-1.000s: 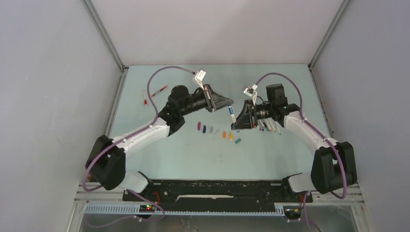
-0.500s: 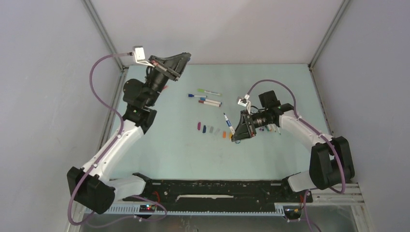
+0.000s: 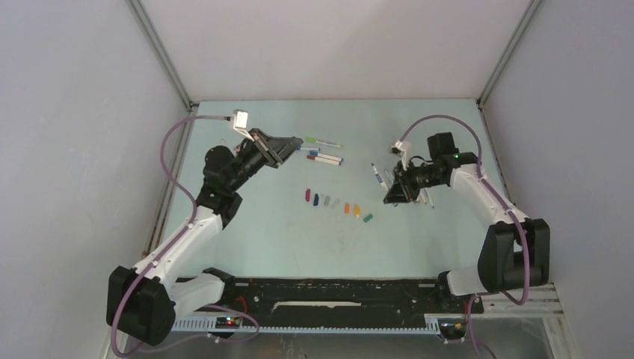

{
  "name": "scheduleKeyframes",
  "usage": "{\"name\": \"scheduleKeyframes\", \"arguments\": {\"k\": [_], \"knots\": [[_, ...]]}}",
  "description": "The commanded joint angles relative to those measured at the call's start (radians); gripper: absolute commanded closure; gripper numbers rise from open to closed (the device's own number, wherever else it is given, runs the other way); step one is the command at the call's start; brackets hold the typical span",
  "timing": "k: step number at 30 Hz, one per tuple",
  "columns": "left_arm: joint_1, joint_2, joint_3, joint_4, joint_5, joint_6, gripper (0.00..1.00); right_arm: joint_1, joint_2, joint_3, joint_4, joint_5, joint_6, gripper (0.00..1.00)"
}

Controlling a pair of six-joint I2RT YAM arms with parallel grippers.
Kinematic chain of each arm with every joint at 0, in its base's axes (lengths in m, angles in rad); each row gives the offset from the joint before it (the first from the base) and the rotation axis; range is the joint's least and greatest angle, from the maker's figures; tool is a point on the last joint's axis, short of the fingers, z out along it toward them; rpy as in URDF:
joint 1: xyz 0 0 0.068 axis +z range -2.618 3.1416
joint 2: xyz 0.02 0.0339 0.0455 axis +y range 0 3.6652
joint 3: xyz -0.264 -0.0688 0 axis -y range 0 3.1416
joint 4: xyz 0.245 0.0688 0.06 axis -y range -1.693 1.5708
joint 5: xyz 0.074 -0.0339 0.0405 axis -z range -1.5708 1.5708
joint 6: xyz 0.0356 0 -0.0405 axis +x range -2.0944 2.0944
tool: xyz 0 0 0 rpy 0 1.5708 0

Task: Open the pen caps
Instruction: Open the pen cap from the pen, then place the pen at the center of the board.

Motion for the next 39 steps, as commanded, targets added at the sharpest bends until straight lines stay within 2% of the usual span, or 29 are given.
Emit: {"name": "scheduleKeyframes", "arguments": {"k": [1, 6, 16, 25, 39], "knots": [[-0.044, -0.026, -0.038, -0.054, 0.084, 0.044, 1.00, -0.123, -0.027, 0.035, 0.032, 0.163, 0.027, 1.00], [-0.168, 0.006, -0.036, -0.144, 0.036, 0.118, 1.00, -0.262, 0.007, 0.035, 0.070, 0.280, 0.088, 1.00], [-0.336, 0.103, -0.031, -0.173, -0.028, 0.160, 1.00, -0.418, 0.085, 0.035, 0.112, 0.464, 0.155, 1.00], [-0.420, 0.168, -0.033, -0.156, -0.059, 0.167, 1.00, -0.465, 0.180, 0.037, 0.130, 0.563, 0.179, 0.96], [-0.499, 0.263, 0.011, -0.160, -0.090, 0.174, 1.00, -0.477, 0.301, 0.057, 0.121, 0.579, 0.191, 0.89]]}}
